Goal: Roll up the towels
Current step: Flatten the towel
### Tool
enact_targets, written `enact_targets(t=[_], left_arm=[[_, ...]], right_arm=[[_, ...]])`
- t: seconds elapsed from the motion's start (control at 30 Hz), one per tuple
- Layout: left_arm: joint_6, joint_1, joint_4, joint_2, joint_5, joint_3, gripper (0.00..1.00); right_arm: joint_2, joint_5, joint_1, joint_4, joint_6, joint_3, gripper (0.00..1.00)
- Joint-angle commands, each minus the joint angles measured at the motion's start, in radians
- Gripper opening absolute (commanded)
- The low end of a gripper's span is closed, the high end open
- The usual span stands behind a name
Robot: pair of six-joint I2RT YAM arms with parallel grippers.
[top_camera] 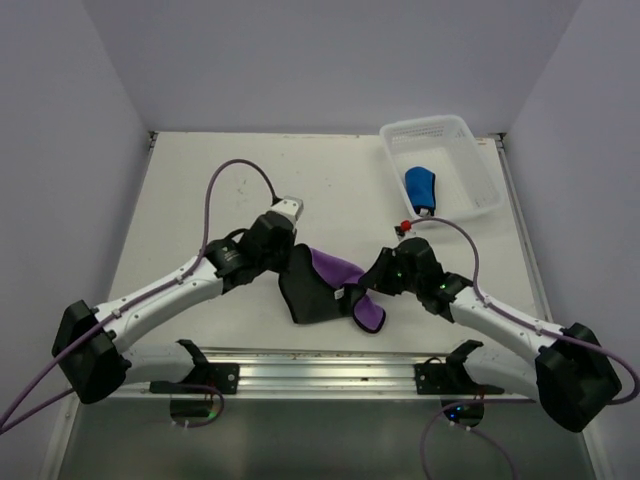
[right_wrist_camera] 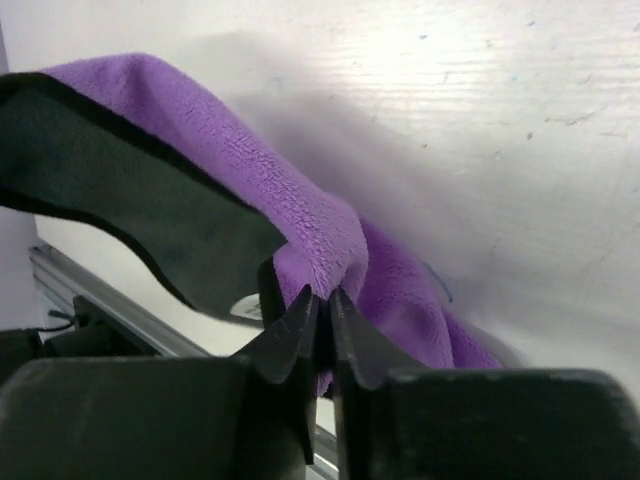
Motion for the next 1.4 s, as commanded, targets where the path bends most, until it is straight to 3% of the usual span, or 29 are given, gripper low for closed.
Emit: enact_targets(t=[0.0, 0.07, 0.2, 0.47, 0.67, 0.83, 1.13, 1.37], left_arm=[[0.021, 0.033, 0.179, 0.061, 0.056, 0.015, 0.00], [0.029, 0.053, 0.209, 0.114, 0.072, 0.024, 0.00], [0.047, 0.079, 0.249, 0.173, 0.110, 0.056, 0.00], [0.061, 0.123, 0.285, 0.217, 0.153, 0.061, 0.00], [0.067, 0.136, 0.295, 0.198, 0.164, 0.041, 0.00], [0.070, 0.136, 0.301, 0.194, 0.176, 0.035, 0.00], [0.075, 0.136, 0.306, 0.196, 0.190, 0.034, 0.00], [0.078, 0.136, 0.301, 0.191, 0.185, 0.032, 0.00]], right_arm=[[0.057, -0.096, -0.084, 0.023, -0.011, 0.044, 0.25], [0.136, -0.073, -0.128, -0.089, -0.047, 0.122, 0.51], [0.140, 0.063, -0.138, -0.220, -0.129, 0.252, 0.58], [0.051, 0.257, -0.136, -0.404, -0.259, 0.460, 0.56], [0.056, 0.066, -0.123, -0.398, -0.322, 0.414, 0.44], [0.072, -0.016, -0.113, -0.402, -0.338, 0.325, 0.42], [0.134, 0.002, 0.031, -0.375, -0.361, 0.242, 0.46], [0.234, 0.034, 0.060, -0.310, -0.355, 0.210, 0.44]])
